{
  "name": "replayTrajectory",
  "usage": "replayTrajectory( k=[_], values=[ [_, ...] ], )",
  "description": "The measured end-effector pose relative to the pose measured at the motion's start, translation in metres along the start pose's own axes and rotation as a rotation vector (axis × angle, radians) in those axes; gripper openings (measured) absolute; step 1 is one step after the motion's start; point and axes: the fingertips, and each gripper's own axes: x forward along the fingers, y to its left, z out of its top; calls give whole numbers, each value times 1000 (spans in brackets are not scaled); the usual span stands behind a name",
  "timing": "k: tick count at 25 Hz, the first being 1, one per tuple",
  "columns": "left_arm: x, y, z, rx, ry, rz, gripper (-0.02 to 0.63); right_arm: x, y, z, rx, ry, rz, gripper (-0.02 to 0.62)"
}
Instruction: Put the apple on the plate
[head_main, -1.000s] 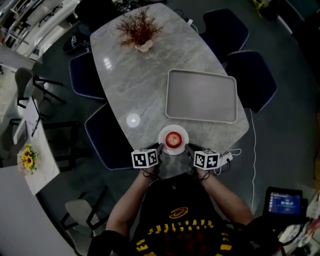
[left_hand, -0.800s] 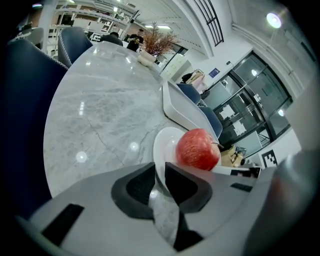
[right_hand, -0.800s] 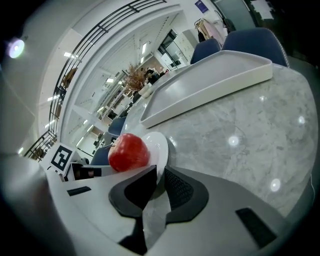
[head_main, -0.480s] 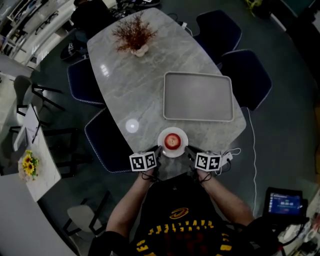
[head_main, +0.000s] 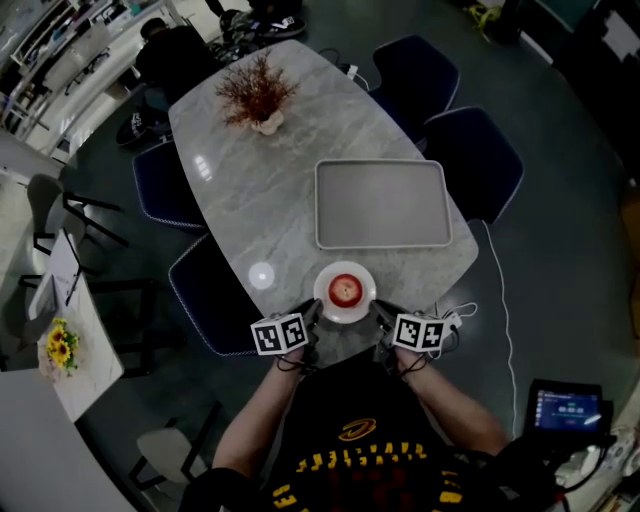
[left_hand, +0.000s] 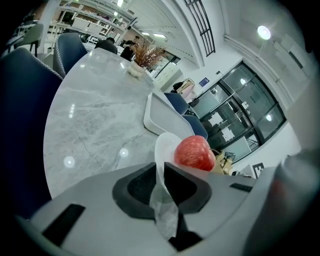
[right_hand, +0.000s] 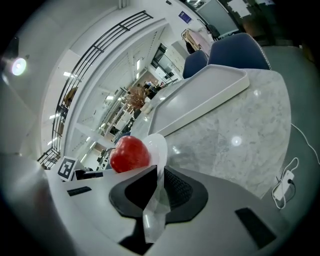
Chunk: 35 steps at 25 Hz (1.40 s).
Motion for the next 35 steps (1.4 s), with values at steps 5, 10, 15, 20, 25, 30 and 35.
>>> replayTrajectory(
  k=[5, 10, 15, 20, 25, 30, 35],
  values=[
    [-10, -29, 2, -16, -24, -48, 52, -28, 7, 12, 19, -39, 30, 51],
    [-28, -62, 5, -91, -54, -148, 44, -61, 20, 28, 69, -105, 68, 44],
    [-48, -93, 22, -66, -101, -235, 38, -86, 38, 41, 103, -181, 98, 41],
    [-63, -119, 38, -43, -130, -304, 31, -106, 52, 55, 106, -242, 120, 41],
    [-77, -136, 47, -87, -125, -365, 28, -124, 69, 68, 131, -296, 154, 37],
    [-85, -144, 56, -98, -119, -420, 26, -133, 82, 72, 209, -343, 177, 34],
    [-94, -148, 64, -78, -113, -478, 26, -139, 83, 71, 292, -387, 111, 32]
  ],
)
